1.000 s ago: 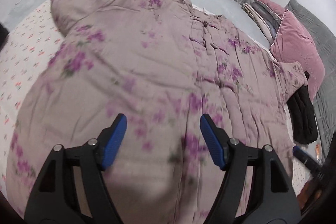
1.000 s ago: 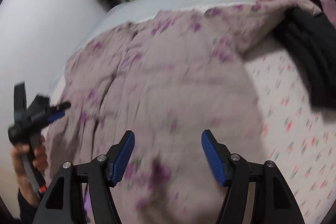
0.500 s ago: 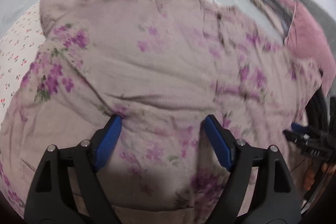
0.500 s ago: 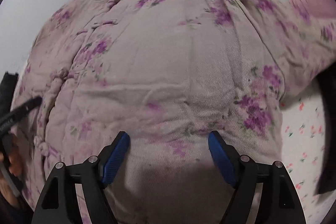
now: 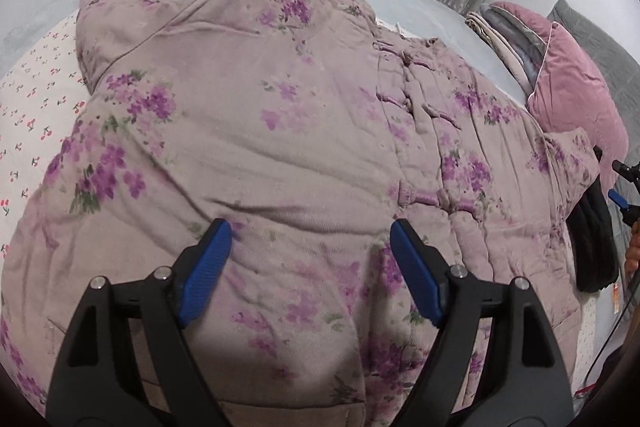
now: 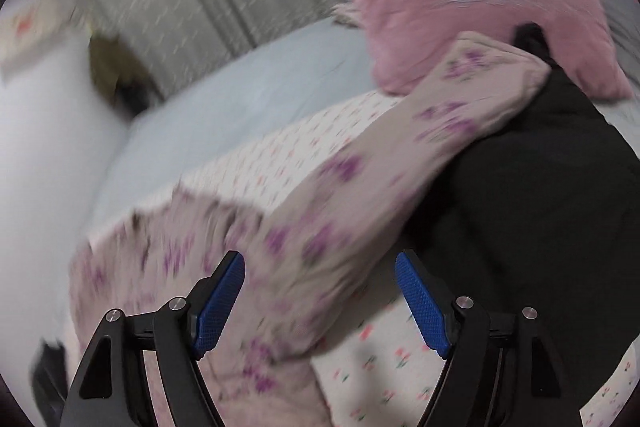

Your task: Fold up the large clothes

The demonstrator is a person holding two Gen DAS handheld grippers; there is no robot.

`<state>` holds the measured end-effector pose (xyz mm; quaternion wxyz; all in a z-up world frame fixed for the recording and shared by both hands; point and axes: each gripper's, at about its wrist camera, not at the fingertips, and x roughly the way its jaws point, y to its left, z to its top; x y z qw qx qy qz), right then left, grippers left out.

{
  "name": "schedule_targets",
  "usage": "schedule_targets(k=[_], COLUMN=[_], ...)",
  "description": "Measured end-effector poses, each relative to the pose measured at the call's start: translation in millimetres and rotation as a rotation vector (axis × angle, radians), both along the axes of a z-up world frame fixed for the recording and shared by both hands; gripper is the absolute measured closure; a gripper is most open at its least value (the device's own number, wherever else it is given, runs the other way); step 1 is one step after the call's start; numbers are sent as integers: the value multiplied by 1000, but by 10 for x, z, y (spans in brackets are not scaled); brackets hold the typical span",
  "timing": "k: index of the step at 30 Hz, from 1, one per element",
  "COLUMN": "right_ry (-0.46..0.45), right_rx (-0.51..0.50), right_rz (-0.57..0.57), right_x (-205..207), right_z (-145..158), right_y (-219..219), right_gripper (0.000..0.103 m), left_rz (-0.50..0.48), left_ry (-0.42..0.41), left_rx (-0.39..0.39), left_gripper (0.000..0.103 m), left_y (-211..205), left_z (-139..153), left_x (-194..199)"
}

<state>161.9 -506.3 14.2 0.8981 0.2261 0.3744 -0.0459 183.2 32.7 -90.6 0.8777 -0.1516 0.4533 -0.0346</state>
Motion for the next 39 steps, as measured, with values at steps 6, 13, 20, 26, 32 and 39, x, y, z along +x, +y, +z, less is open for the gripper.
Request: schedule_targets(k=[6,13,20,26,32,39], right_ry=[-34,-18,56,21,-287,-167], right_rx=[120,306,159,-108,-287,-127], right_rz=[-236,-365,-497,-424,-394,-358], right_x=[67,412,796,972,209,-59], right_z=[-27,-323,-506,-97,982,652], right_y=[-863,-1472,-1731,-1292,-697,-914], right_gripper=[24,24,47,91,99,98], left_rz=[29,24,18,5,6,-14], left_ry=[-42,-23,-17,-20,-6,4], left_rx=[-41,-49,-21,-24,-96,-141], left_gripper=[22,22,22,22,22,22], left_y=[70,22,-32,-35,16,28], left_z=[64,13,-29,-21,-12,-4], left_x=[-22,3,34,31,22,0])
